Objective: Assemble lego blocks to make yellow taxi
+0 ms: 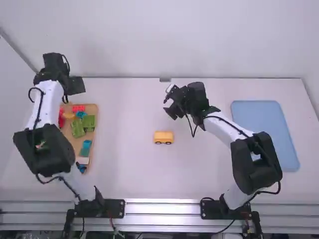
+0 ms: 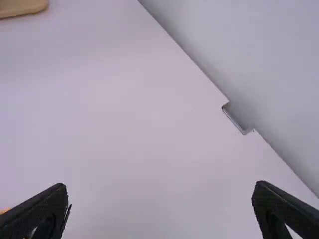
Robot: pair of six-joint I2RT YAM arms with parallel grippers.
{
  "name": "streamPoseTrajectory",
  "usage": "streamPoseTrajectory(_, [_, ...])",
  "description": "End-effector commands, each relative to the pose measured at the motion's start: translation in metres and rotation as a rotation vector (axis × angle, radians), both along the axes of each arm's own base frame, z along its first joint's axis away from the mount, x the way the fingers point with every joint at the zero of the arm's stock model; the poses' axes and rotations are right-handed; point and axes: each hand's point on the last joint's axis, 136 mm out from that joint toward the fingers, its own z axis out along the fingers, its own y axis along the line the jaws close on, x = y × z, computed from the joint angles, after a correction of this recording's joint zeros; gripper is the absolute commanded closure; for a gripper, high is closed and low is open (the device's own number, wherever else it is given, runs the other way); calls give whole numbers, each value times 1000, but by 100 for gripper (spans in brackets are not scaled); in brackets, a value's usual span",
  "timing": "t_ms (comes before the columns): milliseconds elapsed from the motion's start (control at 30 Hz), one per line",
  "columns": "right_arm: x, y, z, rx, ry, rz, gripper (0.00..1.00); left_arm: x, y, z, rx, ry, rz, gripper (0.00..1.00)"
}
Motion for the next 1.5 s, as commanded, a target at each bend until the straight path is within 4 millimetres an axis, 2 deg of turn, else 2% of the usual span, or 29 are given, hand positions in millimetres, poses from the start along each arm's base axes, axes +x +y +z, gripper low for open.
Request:
streamPoseTrajectory(0, [-3,0,12,12,-21,2,2,21,-1,-3,-9,29,-37,1])
streamPoseTrajectory(167, [-3,-1,11,10,-18,0,2,45,11,-43,-86,132,-36,1])
streamPoseTrajectory(267, [-3,-1,11,10,-17,1,2,49,14,-65,-174,158,-20,1])
streamPoseTrajectory(333, [-3,-1,11,10,-17,1,2,44,26,-84,-215,185,60,1])
streamPoseTrajectory(567, [-3,0,11,10,-18,1,2,22,52,-123,-321,205,303,2])
streamPoseTrajectory(667, [-3,0,11,10,-16,2,2,12,60,-130,-367,193,430,1])
streamPoseTrajectory(767, [-4,-1,9,6,-6,0,2,-1,63,-135,-446,172,657,1])
streamPoseTrajectory(833, [-6,-2,7,2,4,0,2,-20,62,-138,-504,191,848,1])
streamPoseTrajectory(1133, [-6,-2,7,2,4,0,2,-33,60,-151,-508,227,907,1])
streamPoseTrajectory(1233, [-6,-2,7,2,4,1,2,-36,59,-163,-508,240,910,21])
streamPoseTrajectory(1267, [-6,-2,7,2,4,1,2,-37,59,-164,-507,239,913,22])
streamPoseTrajectory(1333, [-6,-2,7,1,4,0,2,-47,63,-171,-475,246,997,32])
streamPoseTrajectory(1400, [-6,-2,6,1,6,0,2,-53,65,-175,-454,246,1042,32])
streamPoseTrajectory(1467, [-6,-2,6,0,7,0,2,-50,64,-180,-461,240,1019,32])
